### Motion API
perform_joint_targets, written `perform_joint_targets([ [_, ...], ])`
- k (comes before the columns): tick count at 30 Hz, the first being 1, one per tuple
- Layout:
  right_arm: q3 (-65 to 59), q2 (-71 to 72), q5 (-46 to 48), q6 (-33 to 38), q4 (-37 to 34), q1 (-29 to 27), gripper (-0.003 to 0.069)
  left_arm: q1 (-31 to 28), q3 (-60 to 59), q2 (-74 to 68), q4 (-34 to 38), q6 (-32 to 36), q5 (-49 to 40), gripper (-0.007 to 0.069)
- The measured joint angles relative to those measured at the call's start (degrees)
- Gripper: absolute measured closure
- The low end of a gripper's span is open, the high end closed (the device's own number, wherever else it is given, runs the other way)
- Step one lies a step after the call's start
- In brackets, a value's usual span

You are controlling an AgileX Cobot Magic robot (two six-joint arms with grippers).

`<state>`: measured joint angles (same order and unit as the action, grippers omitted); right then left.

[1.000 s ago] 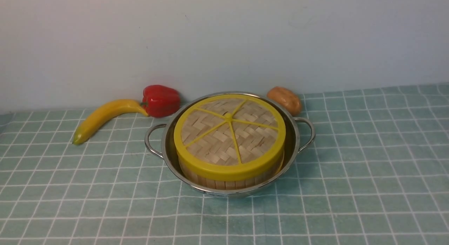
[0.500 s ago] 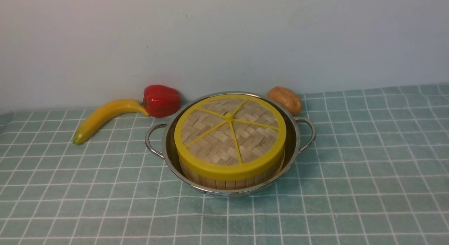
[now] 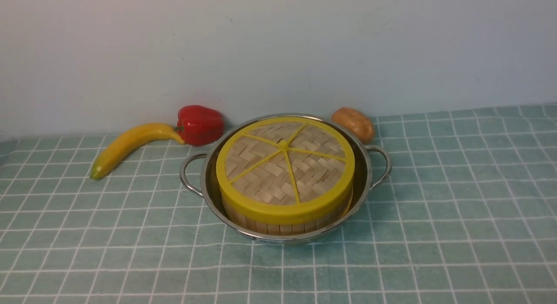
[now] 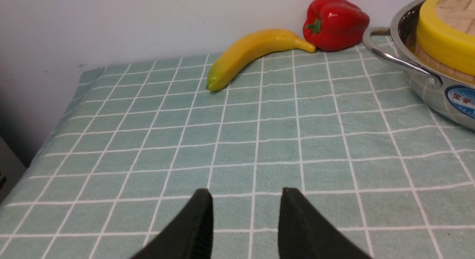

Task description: Place the steamer in the pot on the blue tablecloth, and put the lid on the steamer.

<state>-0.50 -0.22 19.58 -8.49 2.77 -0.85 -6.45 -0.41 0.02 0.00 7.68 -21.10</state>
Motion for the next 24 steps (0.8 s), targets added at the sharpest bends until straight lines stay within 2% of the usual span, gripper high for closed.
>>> perform_joint_targets([
  [8, 0.00, 0.00, 0.30, -0.02, -3.09, 0.19, 0.0540, 0.00, 0.00, 0.00, 0.00, 0.00, 0.00, 0.0382],
  [24, 0.00, 0.00, 0.30, -0.02, -3.52, 0.19, 0.0504, 0.00, 0.00, 0.00, 0.00, 0.00, 0.00, 0.0382],
])
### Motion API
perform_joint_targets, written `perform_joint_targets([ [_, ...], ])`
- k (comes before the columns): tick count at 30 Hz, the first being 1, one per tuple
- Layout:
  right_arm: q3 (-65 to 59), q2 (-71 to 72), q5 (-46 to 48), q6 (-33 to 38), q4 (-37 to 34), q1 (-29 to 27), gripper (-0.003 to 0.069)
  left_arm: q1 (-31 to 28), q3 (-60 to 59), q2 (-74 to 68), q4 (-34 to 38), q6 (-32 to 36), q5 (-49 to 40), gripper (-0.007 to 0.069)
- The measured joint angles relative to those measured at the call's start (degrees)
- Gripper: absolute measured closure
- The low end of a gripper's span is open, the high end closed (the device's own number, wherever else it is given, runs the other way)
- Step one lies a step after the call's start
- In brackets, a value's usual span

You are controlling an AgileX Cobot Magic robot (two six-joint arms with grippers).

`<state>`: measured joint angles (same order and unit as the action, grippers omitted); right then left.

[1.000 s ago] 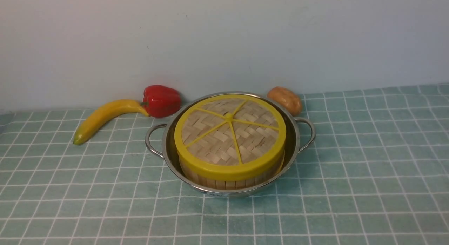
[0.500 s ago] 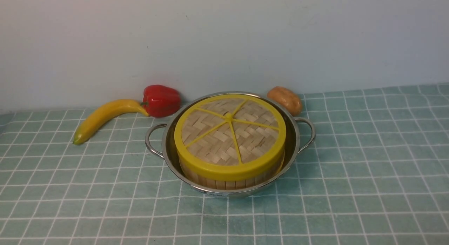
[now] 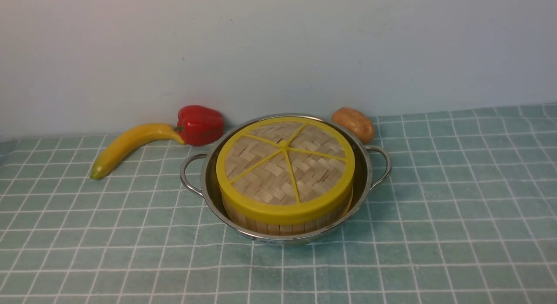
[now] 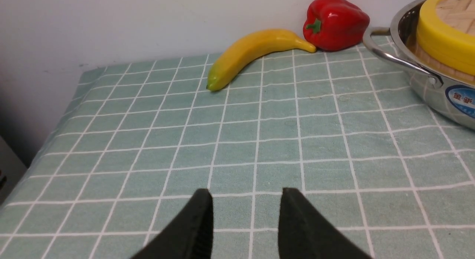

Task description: Place the steamer in the pot on the blue tablecloth, and put the lid on the steamer.

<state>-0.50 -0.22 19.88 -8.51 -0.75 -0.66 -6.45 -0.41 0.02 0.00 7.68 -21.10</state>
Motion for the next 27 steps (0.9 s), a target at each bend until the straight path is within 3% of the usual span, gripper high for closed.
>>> perform_joint_targets([
  [27, 0.00, 0.00, 0.00, -1.52, -0.14, 0.00, 0.0440, 0.00, 0.00, 0.00, 0.00, 0.00, 0.00, 0.0382],
])
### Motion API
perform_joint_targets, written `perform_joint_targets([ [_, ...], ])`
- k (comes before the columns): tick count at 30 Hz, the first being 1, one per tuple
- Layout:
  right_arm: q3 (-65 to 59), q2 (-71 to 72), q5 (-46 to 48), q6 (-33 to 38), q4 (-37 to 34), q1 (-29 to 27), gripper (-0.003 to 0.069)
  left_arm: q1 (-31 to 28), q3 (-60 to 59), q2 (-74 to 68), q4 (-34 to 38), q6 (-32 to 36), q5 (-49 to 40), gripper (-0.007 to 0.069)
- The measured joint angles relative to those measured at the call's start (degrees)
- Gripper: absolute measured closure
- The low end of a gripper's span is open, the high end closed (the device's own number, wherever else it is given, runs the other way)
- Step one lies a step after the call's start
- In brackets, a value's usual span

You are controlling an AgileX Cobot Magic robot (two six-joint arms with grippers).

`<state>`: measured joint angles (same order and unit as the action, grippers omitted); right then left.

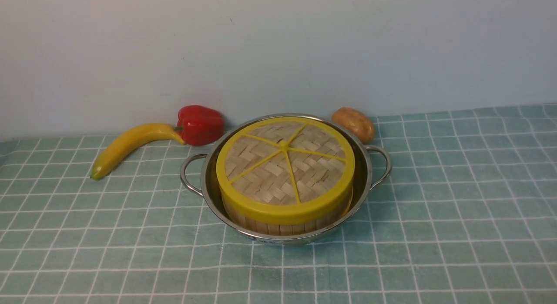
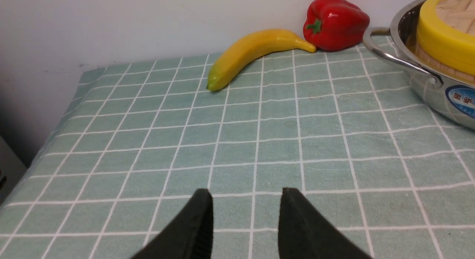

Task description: Place the steamer in the pot on the blue tablecloth, and put the lid on the steamer.

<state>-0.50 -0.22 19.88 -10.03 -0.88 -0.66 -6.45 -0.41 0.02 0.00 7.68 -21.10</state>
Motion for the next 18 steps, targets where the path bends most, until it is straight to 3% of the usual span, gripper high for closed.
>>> perform_joint_targets([
  [18, 0.00, 0.00, 0.00, -0.18, -0.03, 0.00, 0.0419, 0.00, 0.00, 0.00, 0.00, 0.00, 0.00, 0.0382],
])
